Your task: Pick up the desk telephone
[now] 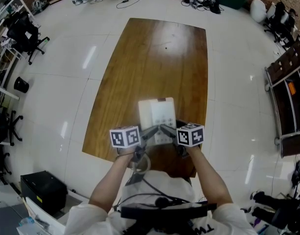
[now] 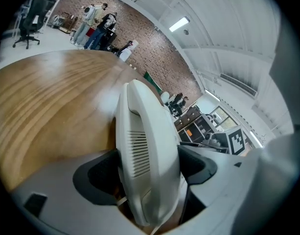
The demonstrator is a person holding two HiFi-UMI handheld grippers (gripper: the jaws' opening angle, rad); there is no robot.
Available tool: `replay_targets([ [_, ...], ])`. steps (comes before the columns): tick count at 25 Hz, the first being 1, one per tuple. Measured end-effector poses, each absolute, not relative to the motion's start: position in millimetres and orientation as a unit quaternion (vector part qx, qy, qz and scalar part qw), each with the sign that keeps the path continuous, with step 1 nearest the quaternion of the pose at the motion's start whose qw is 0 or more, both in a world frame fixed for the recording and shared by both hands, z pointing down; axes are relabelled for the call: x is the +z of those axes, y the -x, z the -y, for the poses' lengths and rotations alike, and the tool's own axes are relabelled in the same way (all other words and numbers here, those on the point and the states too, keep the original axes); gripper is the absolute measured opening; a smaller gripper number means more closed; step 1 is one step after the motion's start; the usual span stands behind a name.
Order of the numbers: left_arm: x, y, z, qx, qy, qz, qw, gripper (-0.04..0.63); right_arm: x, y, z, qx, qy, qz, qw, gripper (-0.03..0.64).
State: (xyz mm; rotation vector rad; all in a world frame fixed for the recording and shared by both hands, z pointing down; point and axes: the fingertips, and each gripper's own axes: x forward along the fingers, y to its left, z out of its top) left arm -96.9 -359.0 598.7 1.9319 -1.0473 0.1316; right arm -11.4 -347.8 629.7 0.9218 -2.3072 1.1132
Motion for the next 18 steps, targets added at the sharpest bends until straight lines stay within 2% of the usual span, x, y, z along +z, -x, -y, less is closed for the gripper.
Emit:
replay_targets([
  [18,578,104,350,0.024,-0.781,0.47,0.411,0.33,606,4,346,0.353,-0.383,0.834,0.18,0.322],
])
